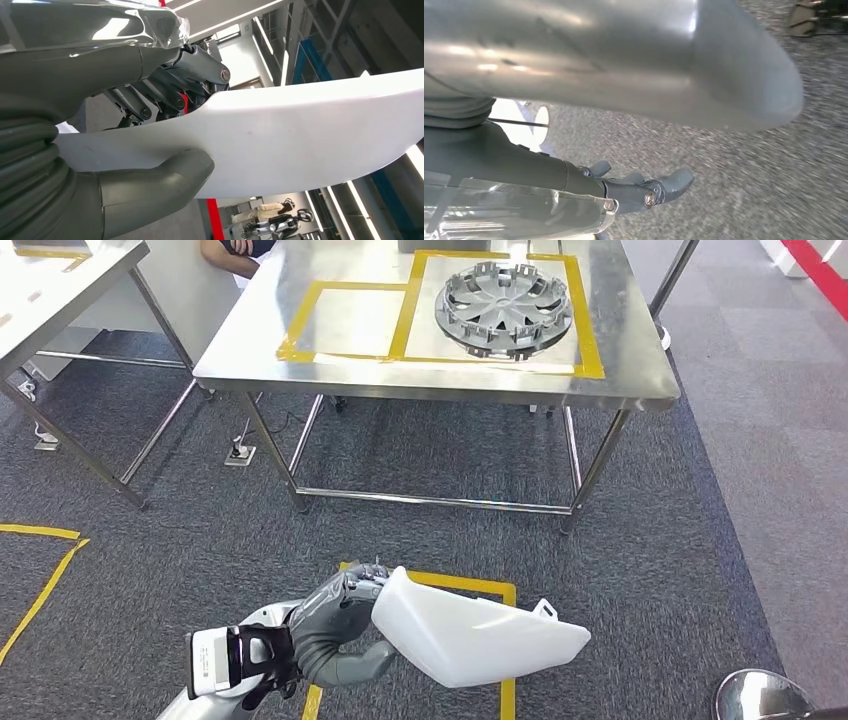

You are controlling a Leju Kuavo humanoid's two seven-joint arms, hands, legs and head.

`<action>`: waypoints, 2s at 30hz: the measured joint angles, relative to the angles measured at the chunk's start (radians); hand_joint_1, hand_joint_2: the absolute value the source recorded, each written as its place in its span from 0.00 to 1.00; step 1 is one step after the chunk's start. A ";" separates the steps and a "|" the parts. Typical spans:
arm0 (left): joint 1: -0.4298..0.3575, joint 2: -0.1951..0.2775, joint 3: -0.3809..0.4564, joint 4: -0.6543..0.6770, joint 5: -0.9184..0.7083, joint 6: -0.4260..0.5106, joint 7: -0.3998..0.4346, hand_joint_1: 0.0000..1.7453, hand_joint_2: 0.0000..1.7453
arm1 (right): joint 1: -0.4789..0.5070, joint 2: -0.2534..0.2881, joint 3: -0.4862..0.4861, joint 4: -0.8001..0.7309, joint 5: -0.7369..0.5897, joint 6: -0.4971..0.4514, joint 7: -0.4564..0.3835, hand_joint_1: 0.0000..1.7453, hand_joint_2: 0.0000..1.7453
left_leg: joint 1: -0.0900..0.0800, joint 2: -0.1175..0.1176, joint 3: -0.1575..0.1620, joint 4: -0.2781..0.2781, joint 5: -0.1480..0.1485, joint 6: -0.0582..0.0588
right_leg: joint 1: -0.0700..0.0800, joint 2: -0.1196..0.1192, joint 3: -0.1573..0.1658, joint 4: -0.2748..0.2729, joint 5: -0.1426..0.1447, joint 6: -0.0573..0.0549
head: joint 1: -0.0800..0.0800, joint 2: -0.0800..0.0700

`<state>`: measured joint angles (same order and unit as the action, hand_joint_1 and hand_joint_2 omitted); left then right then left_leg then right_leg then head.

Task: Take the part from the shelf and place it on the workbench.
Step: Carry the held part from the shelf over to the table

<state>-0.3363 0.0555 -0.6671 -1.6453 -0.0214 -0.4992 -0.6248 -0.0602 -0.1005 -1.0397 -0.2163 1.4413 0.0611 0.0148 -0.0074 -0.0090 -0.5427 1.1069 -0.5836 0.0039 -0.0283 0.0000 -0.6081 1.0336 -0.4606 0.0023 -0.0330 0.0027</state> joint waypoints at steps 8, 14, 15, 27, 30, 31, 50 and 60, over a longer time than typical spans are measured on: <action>-0.008 -0.008 -0.006 0.000 -0.004 -0.003 0.017 1.00 1.00 | -0.004 0.002 -0.004 0.000 -0.001 0.000 -0.001 0.00 0.00 | -0.003 0.006 -0.102 -0.012 0.086 0.013 | 0.004 0.002 0.064 -0.003 -0.054 0.003 | 0.000 0.000; -0.015 -0.019 -0.009 -0.001 -0.007 -0.003 0.021 1.00 1.00 | -0.005 0.009 -0.004 0.000 0.000 -0.002 -0.003 0.00 0.00 | -0.005 0.005 -0.038 -0.099 0.099 0.044 | 0.007 0.000 0.077 0.032 -0.065 0.037 | 0.003 0.000; -0.016 -0.020 -0.010 -0.001 -0.007 -0.003 0.022 1.00 1.00 | -0.007 0.009 -0.004 0.000 0.000 -0.003 -0.004 0.00 0.00 | -0.003 0.006 -0.027 -0.102 0.098 0.047 | 0.006 0.000 0.057 0.071 -0.078 0.040 | 0.006 0.000; -0.013 -0.023 -0.023 0.002 0.006 0.001 0.055 1.00 1.00 | -0.001 0.012 -0.004 0.000 0.011 0.006 -0.014 0.00 0.00 | -0.009 -0.004 0.046 -0.099 0.024 0.026 | 0.017 -0.001 -0.020 0.001 0.008 0.015 | 0.012 0.000; -0.014 -0.019 -0.025 0.002 0.010 0.006 0.059 1.00 1.00 | 0.000 0.015 -0.003 0.000 0.020 0.010 -0.014 0.00 0.00 | -0.008 -0.002 0.018 -0.032 0.015 0.010 | 0.009 0.001 0.007 -0.009 0.003 -0.002 | 0.010 0.000; -0.014 -0.017 -0.025 0.003 0.010 0.008 0.059 1.00 1.00 | 0.000 0.016 -0.003 0.000 0.022 0.012 -0.014 0.00 0.00 | -0.005 -0.001 -0.015 0.022 0.000 0.004 | 0.007 0.001 0.014 -0.012 -0.002 -0.006 | 0.009 0.000; -0.047 -0.010 -0.060 0.035 0.024 -0.001 0.087 1.00 1.00 | 0.000 0.028 -0.008 0.002 -0.013 0.017 -0.023 0.00 0.00 | 0.002 0.004 -0.014 -0.101 0.074 0.047 | 0.004 0.000 -0.096 0.267 -0.148 0.047 | 0.019 0.000; -0.053 -0.007 -0.075 0.050 0.023 -0.010 0.077 1.00 1.00 | 0.010 0.041 -0.023 0.004 -0.017 0.011 -0.025 0.00 0.00 | -0.003 -0.001 0.021 -0.054 0.019 0.009 | 0.008 0.001 -0.004 -0.003 0.005 0.006 | 0.015 0.000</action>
<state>-0.3888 0.0482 -0.7425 -1.5956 0.0015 -0.5090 -0.5477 -0.0502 -0.0593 -1.0624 -0.2118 1.4240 0.0723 -0.0097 -0.0104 -0.0096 -0.5215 1.0525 -0.5642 0.0132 -0.0202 0.0005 -0.6125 1.0304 -0.4553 0.0082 -0.0178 0.0027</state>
